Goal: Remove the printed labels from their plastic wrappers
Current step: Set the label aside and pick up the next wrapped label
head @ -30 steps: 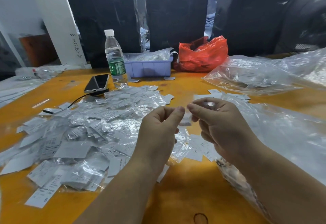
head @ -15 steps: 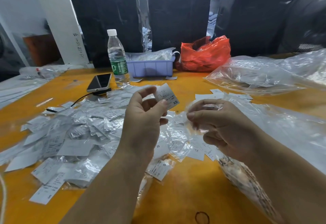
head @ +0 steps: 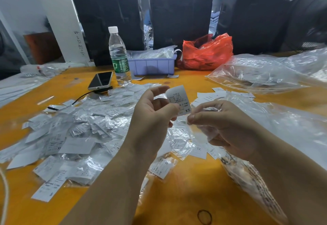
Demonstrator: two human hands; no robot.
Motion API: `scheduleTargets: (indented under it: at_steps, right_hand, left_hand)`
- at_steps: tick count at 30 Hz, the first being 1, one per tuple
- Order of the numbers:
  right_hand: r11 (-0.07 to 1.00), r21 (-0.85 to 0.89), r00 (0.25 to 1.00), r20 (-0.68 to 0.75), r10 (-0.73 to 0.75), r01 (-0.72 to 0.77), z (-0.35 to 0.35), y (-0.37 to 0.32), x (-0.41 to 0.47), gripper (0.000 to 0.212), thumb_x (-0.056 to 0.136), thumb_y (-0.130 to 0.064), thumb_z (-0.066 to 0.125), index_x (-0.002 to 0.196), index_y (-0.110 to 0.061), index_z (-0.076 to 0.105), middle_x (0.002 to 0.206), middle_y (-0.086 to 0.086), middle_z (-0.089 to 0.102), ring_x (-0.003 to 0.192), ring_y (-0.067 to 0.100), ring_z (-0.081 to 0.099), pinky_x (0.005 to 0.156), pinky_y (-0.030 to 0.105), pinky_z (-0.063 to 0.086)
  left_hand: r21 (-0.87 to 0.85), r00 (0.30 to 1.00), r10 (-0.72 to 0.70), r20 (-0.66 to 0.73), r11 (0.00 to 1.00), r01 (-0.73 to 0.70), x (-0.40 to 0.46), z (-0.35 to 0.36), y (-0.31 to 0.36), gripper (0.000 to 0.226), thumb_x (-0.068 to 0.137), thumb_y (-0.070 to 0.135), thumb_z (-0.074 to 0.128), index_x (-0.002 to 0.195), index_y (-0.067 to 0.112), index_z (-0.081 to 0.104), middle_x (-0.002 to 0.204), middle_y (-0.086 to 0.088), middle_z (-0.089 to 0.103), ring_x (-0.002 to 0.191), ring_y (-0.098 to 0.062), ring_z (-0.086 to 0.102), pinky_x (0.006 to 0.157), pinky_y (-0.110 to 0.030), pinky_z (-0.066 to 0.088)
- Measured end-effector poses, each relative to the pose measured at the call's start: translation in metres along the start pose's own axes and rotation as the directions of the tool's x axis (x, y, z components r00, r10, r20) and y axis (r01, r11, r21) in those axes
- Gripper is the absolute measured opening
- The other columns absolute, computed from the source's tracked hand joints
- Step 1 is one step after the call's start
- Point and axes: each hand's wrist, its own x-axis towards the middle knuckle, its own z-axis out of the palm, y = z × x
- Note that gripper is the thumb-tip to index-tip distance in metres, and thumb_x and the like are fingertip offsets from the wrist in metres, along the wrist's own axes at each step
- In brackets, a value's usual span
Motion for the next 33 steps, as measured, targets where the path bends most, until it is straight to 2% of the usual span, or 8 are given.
scheduleTargets:
  at_steps: [8, 11, 15, 18, 21, 23, 29, 33]
  right_hand:
    - [0.998, -0.044, 0.999, -0.038, -0.035, 0.033, -0.0017, -0.0016, -0.0007, 0.014, 0.084, -0.014, 0.067, 0.073, -0.005, 0.070, 0.047, -0.001, 0.030, 0.043, 0.013, 0.015, 0.039, 0.016, 0.019]
    - [0.998, -0.033, 0.997, -0.056, -0.050, 0.048, -0.0021, -0.0010, -0.0014, 0.015, 0.080, -0.019, 0.070, 0.073, -0.005, 0.071, 0.046, -0.002, 0.032, 0.042, 0.012, 0.016, 0.039, 0.017, 0.019]
    - [0.998, -0.036, 0.998, -0.018, -0.054, 0.053, -0.0017, -0.0016, -0.0013, 0.007, 0.076, -0.012, 0.075, 0.074, -0.006, 0.071, 0.048, -0.004, 0.041, 0.044, 0.014, 0.017, 0.039, 0.016, 0.019]
    - [0.998, -0.046, 0.999, 0.039, -0.034, 0.036, -0.0006, -0.0009, -0.0015, 0.015, 0.065, -0.014, 0.084, 0.071, -0.008, 0.071, 0.058, 0.007, 0.045, 0.052, 0.023, 0.013, 0.040, 0.018, 0.018]
    - [0.997, -0.070, 0.999, 0.053, -0.013, 0.017, 0.0007, -0.0001, -0.0016, 0.023, 0.066, -0.019, 0.080, 0.078, -0.002, 0.071, 0.070, 0.015, 0.038, 0.062, 0.034, 0.011, 0.042, 0.022, 0.016]
    - [0.997, -0.071, 0.998, 0.062, -0.021, 0.026, 0.0003, -0.0002, -0.0016, 0.028, 0.067, -0.016, 0.084, 0.082, 0.003, 0.070, 0.069, 0.014, 0.038, 0.059, 0.030, 0.010, 0.041, 0.020, 0.017]
    - [0.994, -0.106, 0.998, 0.046, -0.034, 0.039, 0.0029, -0.0034, -0.0039, 0.020, 0.065, -0.025, 0.074, 0.077, -0.009, 0.077, 0.054, 0.000, 0.047, 0.045, 0.015, 0.019, 0.038, 0.020, 0.019]
    - [0.990, -0.132, 0.999, 0.014, -0.041, 0.043, 0.0047, -0.0033, -0.0048, 0.008, 0.079, -0.011, 0.071, 0.077, -0.005, 0.077, 0.055, 0.001, 0.046, 0.042, 0.011, 0.023, 0.037, 0.017, 0.021]
  left_hand:
    - [0.029, 0.999, 0.036, 0.005, 0.999, -0.037, 0.0003, -0.0015, 0.0006, 0.037, 0.086, 0.000, 0.065, 0.115, 0.023, 0.058, 0.092, -0.023, 0.063, 0.060, -0.005, 0.055, 0.057, -0.018, 0.048]
    - [0.029, 0.999, 0.030, 0.012, 0.999, -0.030, 0.0001, -0.0022, 0.0008, 0.038, 0.084, 0.003, 0.065, 0.115, 0.024, 0.058, 0.091, -0.020, 0.064, 0.060, -0.004, 0.055, 0.057, -0.018, 0.048]
    - [0.022, 1.000, 0.014, 0.028, 1.000, -0.015, 0.0003, -0.0018, 0.0014, 0.040, 0.077, 0.008, 0.065, 0.112, 0.027, 0.058, 0.080, -0.007, 0.068, 0.061, -0.005, 0.056, 0.057, -0.019, 0.048]
    - [0.026, 0.999, 0.004, 0.034, 1.000, -0.005, -0.0001, -0.0002, 0.0028, 0.045, 0.070, 0.015, 0.064, 0.113, 0.026, 0.058, 0.076, 0.001, 0.068, 0.062, -0.007, 0.057, 0.057, -0.020, 0.047]
    - [0.036, 0.999, 0.008, 0.046, 0.999, -0.010, -0.0015, 0.0009, 0.0033, 0.046, 0.071, 0.014, 0.064, 0.116, 0.023, 0.058, 0.077, -0.004, 0.067, 0.061, -0.007, 0.056, 0.056, -0.019, 0.047]
    - [0.038, 0.998, 0.022, 0.058, 0.999, -0.024, -0.0024, 0.0018, 0.0038, 0.045, 0.074, 0.010, 0.064, 0.117, 0.021, 0.058, 0.078, -0.008, 0.065, 0.060, -0.005, 0.056, 0.055, -0.018, 0.047]
    - [0.095, 0.991, 0.086, 0.105, 0.991, -0.096, -0.0061, 0.0063, 0.0062, 0.034, 0.076, 0.009, 0.063, 0.108, 0.019, 0.061, 0.080, -0.009, 0.069, 0.059, -0.002, 0.058, 0.054, -0.013, 0.045]
    - [0.123, 0.989, 0.088, 0.116, 0.987, -0.102, -0.0052, 0.0048, 0.0052, 0.027, 0.086, -0.003, 0.064, 0.102, 0.018, 0.063, 0.081, -0.002, 0.073, 0.062, -0.002, 0.061, 0.054, -0.013, 0.046]
